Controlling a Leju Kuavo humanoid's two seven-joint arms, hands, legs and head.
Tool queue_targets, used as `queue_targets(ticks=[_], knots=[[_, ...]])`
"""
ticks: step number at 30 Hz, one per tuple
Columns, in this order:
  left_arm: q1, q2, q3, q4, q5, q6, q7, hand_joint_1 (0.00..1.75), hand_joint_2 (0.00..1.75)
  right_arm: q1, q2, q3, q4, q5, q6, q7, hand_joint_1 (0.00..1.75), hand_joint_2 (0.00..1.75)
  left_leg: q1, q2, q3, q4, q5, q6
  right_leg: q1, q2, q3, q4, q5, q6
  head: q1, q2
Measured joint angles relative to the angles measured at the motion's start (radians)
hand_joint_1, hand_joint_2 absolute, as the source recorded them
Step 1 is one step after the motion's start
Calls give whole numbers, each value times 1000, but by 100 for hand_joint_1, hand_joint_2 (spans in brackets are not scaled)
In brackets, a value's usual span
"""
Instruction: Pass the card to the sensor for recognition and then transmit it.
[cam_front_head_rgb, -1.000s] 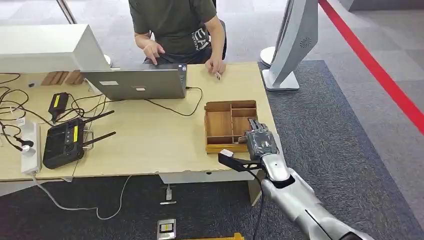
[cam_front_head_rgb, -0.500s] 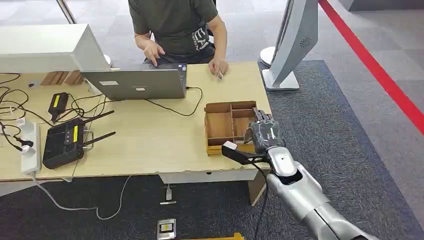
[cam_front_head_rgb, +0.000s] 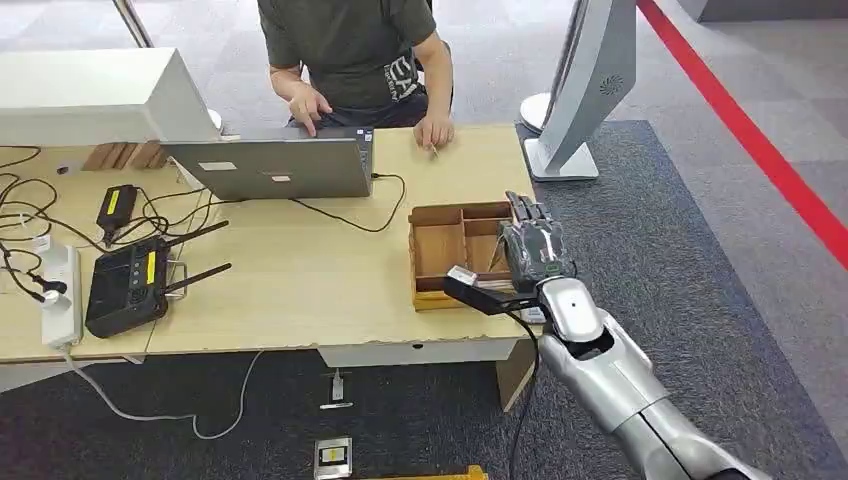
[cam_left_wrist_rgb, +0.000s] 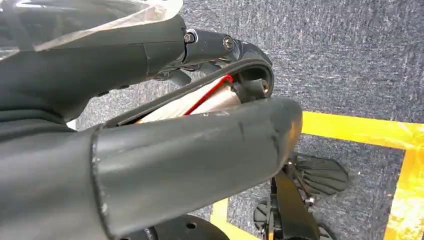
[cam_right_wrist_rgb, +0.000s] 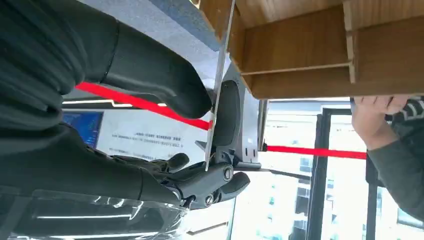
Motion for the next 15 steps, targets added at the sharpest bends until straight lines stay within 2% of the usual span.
queue_targets(ticks=[5, 15], knots=[[0, 0, 0, 0, -6, 0, 0, 0, 0, -35, 16, 12, 16, 9, -3, -12, 175, 175, 0, 0, 0, 0, 0, 0, 0, 0, 0, 0, 0, 0, 0, 0], [-4, -2, 0, 0, -21, -2, -4, 0, 0, -228, 91, 68, 93, 87, 76, -31, 175, 175, 0, 0, -1, 0, 1, -1, 0, 0, -1, 1, 1, -1, 0, 0]])
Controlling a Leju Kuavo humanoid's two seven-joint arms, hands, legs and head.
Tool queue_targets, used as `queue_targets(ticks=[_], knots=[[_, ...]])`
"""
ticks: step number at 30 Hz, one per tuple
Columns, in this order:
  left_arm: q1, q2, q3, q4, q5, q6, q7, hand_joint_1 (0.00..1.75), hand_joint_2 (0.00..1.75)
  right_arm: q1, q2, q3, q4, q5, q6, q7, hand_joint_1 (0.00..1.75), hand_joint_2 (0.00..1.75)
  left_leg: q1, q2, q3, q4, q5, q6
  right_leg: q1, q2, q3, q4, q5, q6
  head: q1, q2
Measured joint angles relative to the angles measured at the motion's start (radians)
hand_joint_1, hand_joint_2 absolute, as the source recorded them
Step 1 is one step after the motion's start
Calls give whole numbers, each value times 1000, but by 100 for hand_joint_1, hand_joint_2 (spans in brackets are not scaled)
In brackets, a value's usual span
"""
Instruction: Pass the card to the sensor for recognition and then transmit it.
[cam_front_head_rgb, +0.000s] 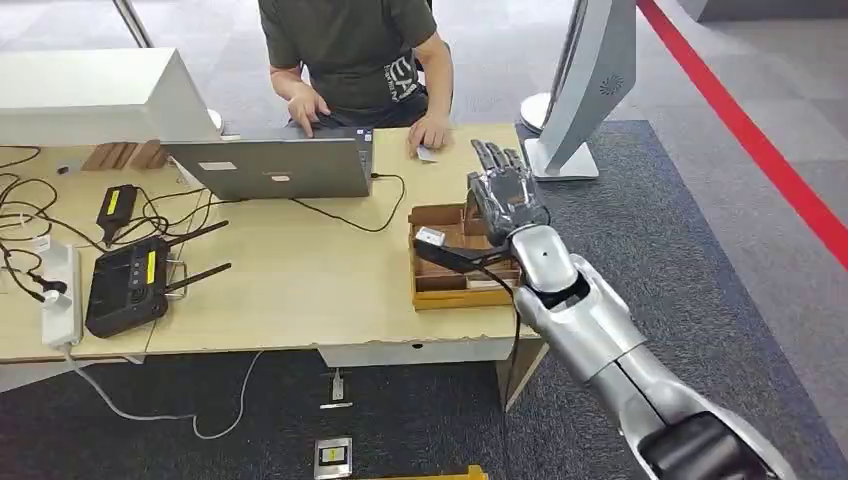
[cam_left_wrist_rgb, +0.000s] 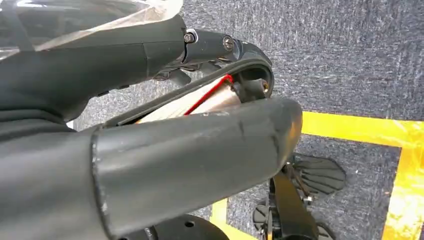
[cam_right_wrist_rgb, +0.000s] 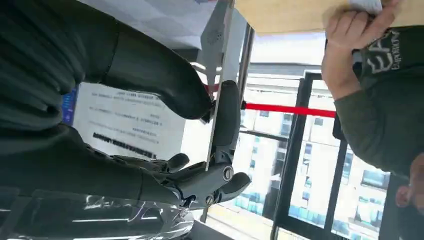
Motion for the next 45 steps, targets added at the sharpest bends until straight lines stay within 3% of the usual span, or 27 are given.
queue_targets(ticks=[10, 17, 30, 42, 43, 44, 45], knots=[[0, -5, -3, 0, -2, -5, 10, 0, 0, -157, 87, 59, 195, 21, 15, 24, 175, 175, 0, 0, 0, 0, 0, 0, 0, 0, 0, 0, 0, 0, 0, 0], [0, -6, -15, 0, -2, -5, 20, 0, 0, -211, 106, 84, 287, 30, 52, 60, 175, 175, 0, 0, 0, 0, 0, 0, 0, 0, -1, 0, 0, 0, 0, 0], [1, -14, -23, 0, -2, -5, 10, 0, 0, -224, 90, 106, 305, 55, 106, 98, 175, 175, 0, 0, 0, 0, 0, 0, 0, 0, -1, 0, 0, 0, 0, 0], [1, -20, -23, 0, 10, -4, 15, 0, 0, -194, 85, 107, 237, 85, 129, 110, 175, 175, 0, 0, 0, 0, 0, 0, 0, 0, -1, 0, 0, 0, 0, 0], [1, -20, -23, 0, 11, -3, 16, 0, 0, -190, 82, 106, 228, 90, 133, 111, 0, 175, 0, 0, 0, 0, 0, 0, 0, 0, -1, 0, 0, 0, 0, 0], [1, -20, -23, 0, 11, 0, 19, 0, 0, -186, 81, 105, 220, 93, 137, 112, 0, 175, 0, 0, 0, 0, 0, 0, 0, 0, -1, 0, 0, 0, 0, 0], [2, -21, -23, 0, 12, 2, 21, 0, 0, -182, 79, 105, 214, 98, 138, 113, 0, 0, 0, 0, 0, 0, 0, 0, 0, 0, -1, 0, 0, 0, 0, 0]])
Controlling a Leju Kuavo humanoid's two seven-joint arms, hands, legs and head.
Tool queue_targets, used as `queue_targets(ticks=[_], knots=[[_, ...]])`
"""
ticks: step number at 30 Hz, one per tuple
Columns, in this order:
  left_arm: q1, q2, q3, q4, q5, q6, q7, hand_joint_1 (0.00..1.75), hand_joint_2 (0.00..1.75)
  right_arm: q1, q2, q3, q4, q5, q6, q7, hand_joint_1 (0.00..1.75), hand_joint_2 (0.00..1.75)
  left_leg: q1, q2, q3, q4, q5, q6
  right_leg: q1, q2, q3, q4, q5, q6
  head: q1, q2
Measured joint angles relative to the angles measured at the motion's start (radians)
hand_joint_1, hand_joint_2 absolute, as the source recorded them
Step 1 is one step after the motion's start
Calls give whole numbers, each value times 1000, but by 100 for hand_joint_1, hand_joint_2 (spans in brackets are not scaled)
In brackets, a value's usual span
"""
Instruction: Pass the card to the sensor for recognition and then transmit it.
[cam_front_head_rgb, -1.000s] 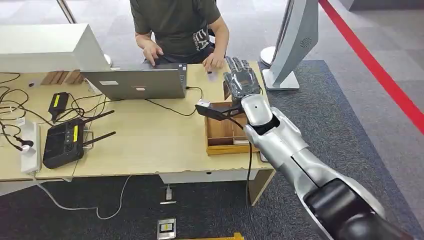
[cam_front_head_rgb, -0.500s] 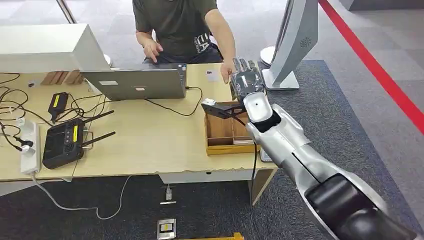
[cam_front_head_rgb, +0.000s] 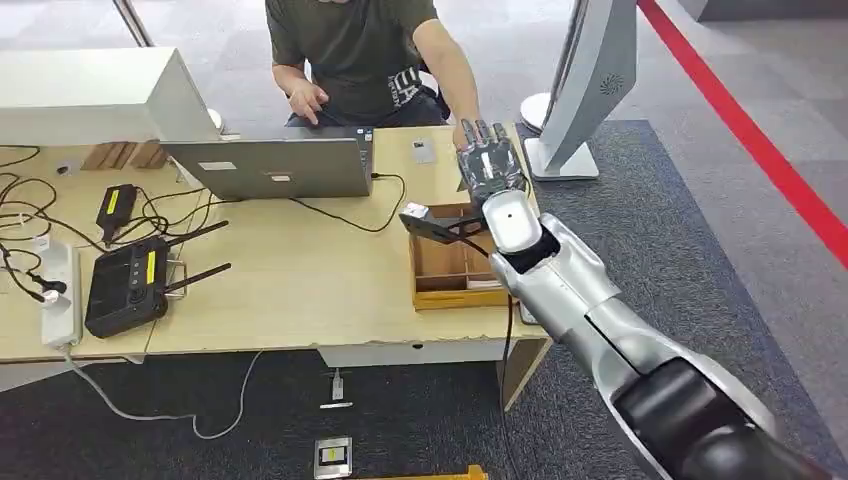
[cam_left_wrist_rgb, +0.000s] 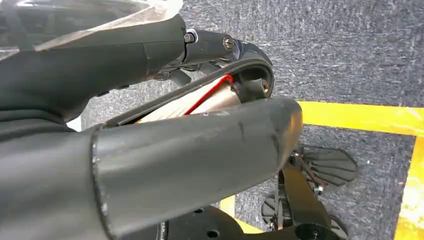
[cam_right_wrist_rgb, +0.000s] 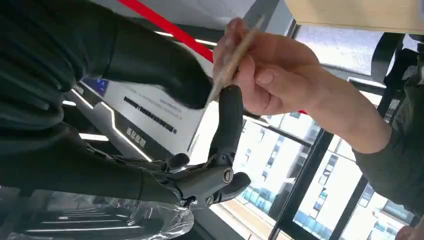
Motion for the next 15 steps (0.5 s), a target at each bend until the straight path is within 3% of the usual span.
queue_targets(ticks=[10, 15], knots=[[1, -3, 0, 0, 8, 5, 14, 0, 0, 39, -46, -21, -75, 72, -9, -7, 0, 0, 0, 0, 0, 0, 0, 0, 0, 0, 0, 0, 0, 0, 0, 0], [3, -3, 0, 0, 2, -8, 10, 0, 0, 45, -114, -69, -114, 37, 44, 10, 0, 0, 0, -1, 1, 1, 0, 0, 0, 0, 0, -1, 0, 0, 0, 0]])
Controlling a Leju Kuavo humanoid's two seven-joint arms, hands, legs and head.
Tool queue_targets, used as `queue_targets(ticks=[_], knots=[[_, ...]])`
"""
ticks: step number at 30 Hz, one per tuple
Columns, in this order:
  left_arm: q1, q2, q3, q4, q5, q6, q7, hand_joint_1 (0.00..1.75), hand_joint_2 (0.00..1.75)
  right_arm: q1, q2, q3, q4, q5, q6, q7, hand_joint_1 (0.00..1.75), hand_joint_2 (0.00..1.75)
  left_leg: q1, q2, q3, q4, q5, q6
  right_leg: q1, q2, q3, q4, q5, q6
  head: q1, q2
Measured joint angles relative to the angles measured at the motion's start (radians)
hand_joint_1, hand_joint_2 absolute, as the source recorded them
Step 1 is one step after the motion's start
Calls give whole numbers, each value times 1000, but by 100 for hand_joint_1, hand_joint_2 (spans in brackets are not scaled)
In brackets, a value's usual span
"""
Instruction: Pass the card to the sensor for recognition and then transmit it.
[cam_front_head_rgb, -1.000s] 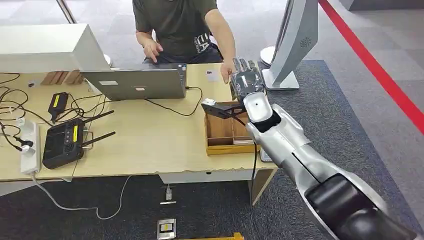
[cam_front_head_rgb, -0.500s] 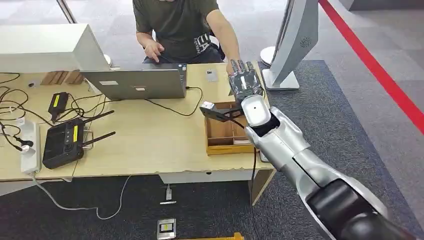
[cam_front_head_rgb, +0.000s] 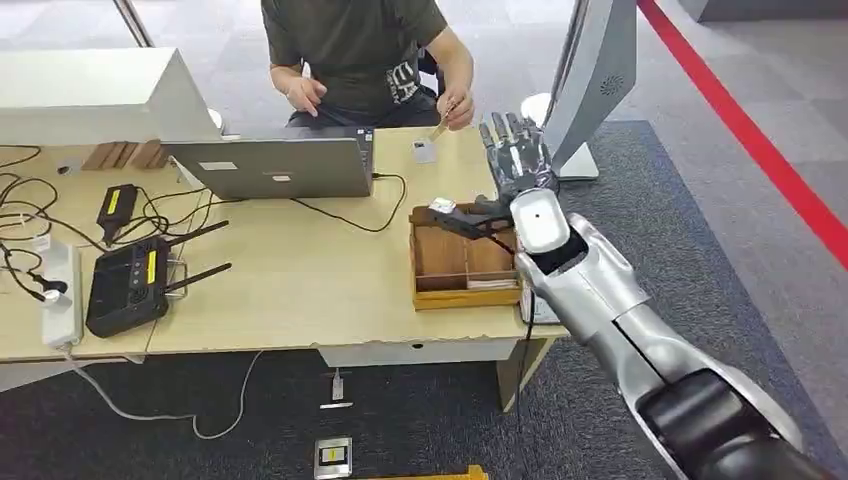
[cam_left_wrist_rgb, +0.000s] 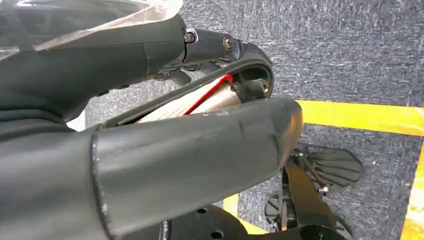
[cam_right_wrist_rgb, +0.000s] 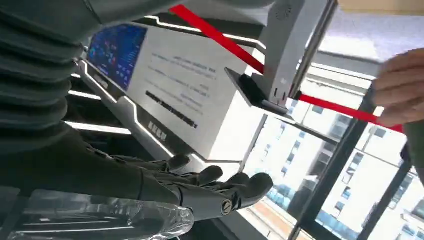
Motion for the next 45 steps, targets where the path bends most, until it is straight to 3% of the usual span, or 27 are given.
queue_targets(ticks=[4, 7, 15, 22, 27, 34, 45], knots=[[3, 0, 0, 0, -6, -10, -2, 0, 0, 54, -85, -89, -46, -147, 6, 32, 0, 0, 0, 0, 1, 0, -1, 1, 0, 0, 1, -1, 0, 0, 0, 0], [4, 0, 0, 0, -10, -13, 3, 0, 0, 123, -161, -165, -66, -210, -31, 54, 0, 0, 0, -1, 0, 0, -1, 2, 0, 0, 2, -2, 0, 0, 0, 0], [9, 3, 0, 0, 11, -7, 0, 0, 0, 317, -350, -379, -95, -264, -83, 92, 0, 0, 0, -1, -1, 0, -3, 2, 0, 0, 2, -2, 0, 1, 0, 0], [9, 11, 0, 0, 31, 0, -9, 0, 0, 464, -449, -558, -120, -281, -92, 72, 0, 0, 0, -1, 0, 0, -3, 2, 0, 0, 1, -2, 0, 1, 0, 0], [8, 11, 1, 0, 38, 6, -4, 0, 0, 560, -457, -659, -88, -271, -172, 29, 0, 0, 0, -1, -1, 0, -3, 2, 0, 0, 1, -2, -1, 1, 0, 0], [6, 10, 9, 0, 60, 23, 0, 0, 0, 596, -402, -739, 120, -330, -360, -64, 0, 0, 0, 0, 0, 0, -3, 2, 0, 0, 1, -2, -1, 1, 0, 0], [2, 4, 16, 0, 71, 42, -20, 0, 0, 638, -294, -821, 445, -466, -462, -170, 0, 0, 0, 0, -1, -1, -3, 2, 0, 0, 1, -2, -2, 2, 0, 0]])
